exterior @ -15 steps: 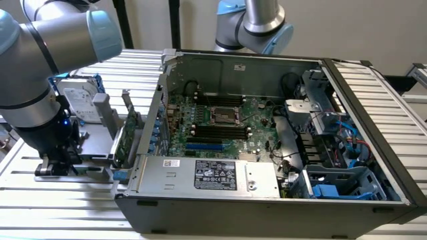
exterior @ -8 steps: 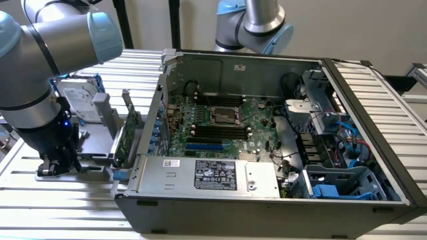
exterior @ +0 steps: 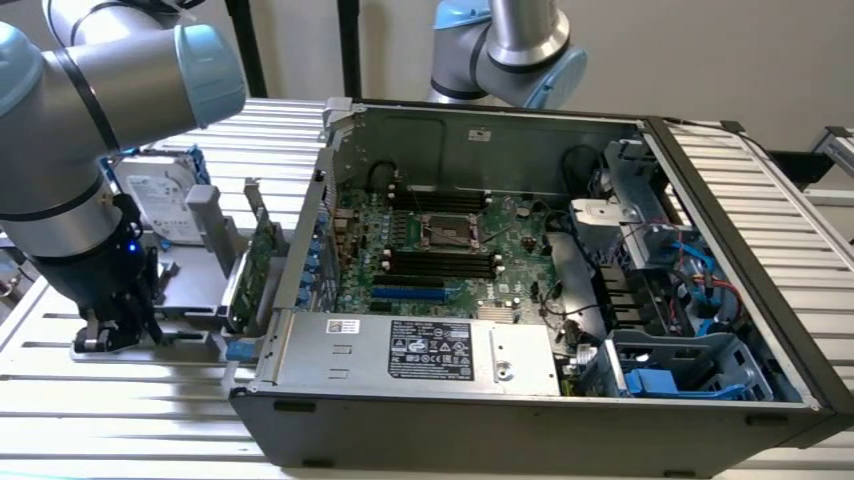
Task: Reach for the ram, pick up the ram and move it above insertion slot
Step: 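Pick up the ram and move it above insertion slot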
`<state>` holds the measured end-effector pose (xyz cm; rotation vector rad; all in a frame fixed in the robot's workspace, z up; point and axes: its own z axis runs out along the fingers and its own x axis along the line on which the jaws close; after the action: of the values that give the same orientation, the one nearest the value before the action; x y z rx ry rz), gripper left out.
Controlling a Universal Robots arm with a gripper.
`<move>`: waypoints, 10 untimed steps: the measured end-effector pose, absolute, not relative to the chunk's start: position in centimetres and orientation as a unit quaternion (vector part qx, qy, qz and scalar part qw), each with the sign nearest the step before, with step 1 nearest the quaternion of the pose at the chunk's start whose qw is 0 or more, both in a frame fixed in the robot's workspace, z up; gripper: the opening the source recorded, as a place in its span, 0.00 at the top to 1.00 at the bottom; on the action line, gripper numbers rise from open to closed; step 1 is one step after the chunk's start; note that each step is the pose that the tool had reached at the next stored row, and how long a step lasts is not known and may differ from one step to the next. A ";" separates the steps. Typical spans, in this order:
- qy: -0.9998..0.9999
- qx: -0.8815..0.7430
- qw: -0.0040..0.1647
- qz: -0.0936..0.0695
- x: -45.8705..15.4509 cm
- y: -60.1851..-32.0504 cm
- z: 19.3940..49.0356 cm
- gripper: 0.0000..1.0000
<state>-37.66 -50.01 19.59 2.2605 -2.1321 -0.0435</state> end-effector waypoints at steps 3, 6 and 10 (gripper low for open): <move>-0.686 0.727 0.017 -0.014 -37.7 -50.0 19.6 0.87; -0.686 0.727 0.017 -0.014 -37.7 -50.0 19.6 0.87; -0.686 0.727 0.017 -0.014 -37.7 -50.0 19.9 0.87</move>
<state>-37.66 -50.01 19.91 2.2602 -2.1331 -0.0441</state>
